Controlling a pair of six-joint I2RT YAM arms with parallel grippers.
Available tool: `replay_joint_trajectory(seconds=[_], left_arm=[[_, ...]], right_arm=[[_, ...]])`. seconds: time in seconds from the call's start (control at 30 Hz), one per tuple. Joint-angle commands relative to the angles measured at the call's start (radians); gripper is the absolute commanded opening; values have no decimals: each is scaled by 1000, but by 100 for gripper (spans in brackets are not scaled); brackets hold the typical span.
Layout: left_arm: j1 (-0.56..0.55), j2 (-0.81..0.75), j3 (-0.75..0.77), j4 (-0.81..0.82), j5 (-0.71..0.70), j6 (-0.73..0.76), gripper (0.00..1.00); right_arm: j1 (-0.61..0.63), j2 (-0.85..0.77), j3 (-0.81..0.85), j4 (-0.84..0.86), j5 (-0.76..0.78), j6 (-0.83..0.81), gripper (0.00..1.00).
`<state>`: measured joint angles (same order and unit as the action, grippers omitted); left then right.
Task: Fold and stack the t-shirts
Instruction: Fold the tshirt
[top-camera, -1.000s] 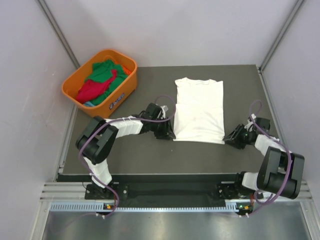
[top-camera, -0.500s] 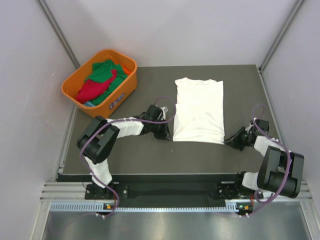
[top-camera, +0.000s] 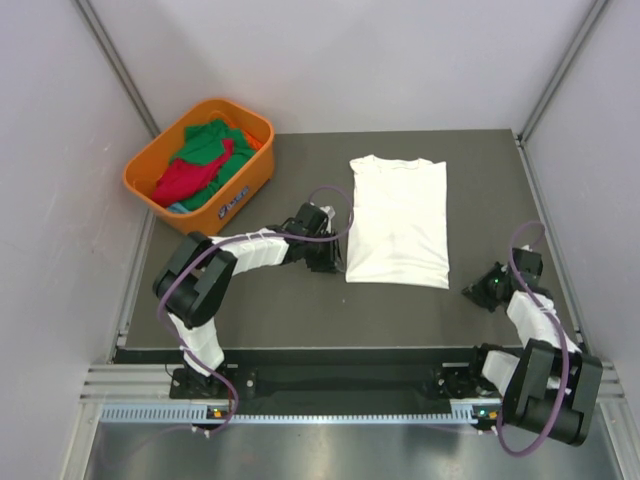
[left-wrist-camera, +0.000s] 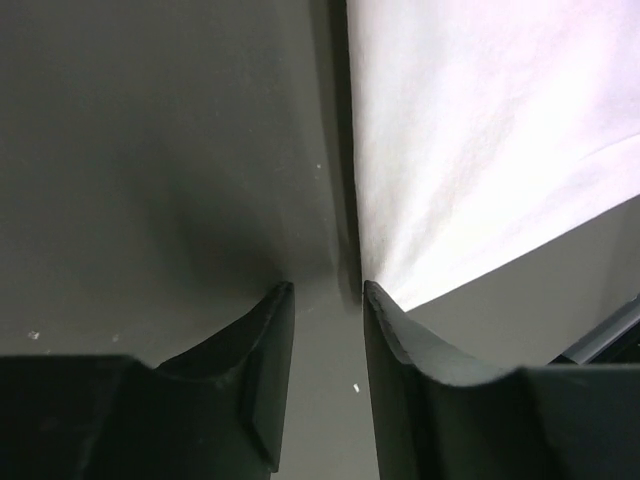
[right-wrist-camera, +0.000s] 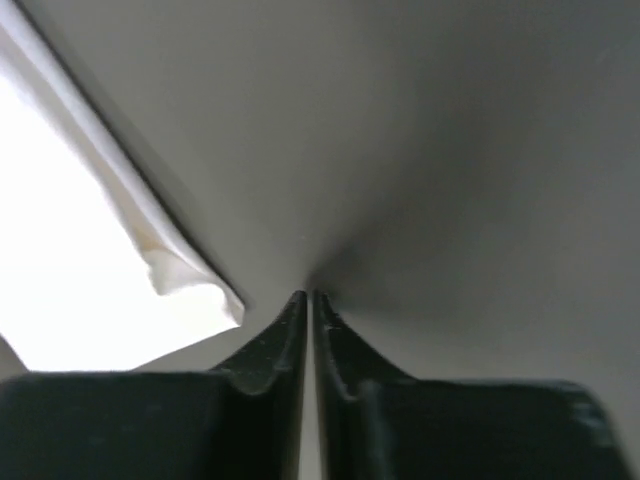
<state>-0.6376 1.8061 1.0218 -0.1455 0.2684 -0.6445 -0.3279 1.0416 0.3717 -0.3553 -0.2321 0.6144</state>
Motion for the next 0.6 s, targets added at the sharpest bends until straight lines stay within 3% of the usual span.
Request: replay_joint_trajectory(seconds=[0.0,0.07,0.1,0.2,0.4,0.57], left_arm=[[0,-36,38,-43,-34,25,40],[3,-37,70,-55,-55,34,45],[4,-33,89,-68,-79,37,46],[19,4,147,-86,-66,49,49],[44,64,224,-86,-18,77,52],[42,67,204,-112,26,72,53]], right_arm=[[-2,29,-4,-21,-11,-36,11],[4,64,25,-36,-18,-47,19],[4,75,38,-42,-15,-51,29],[3,121,114,-18,-54,-89,45],[7,314,292,227,-345,-200,53],[18,458,404,231,-403,-209,51]])
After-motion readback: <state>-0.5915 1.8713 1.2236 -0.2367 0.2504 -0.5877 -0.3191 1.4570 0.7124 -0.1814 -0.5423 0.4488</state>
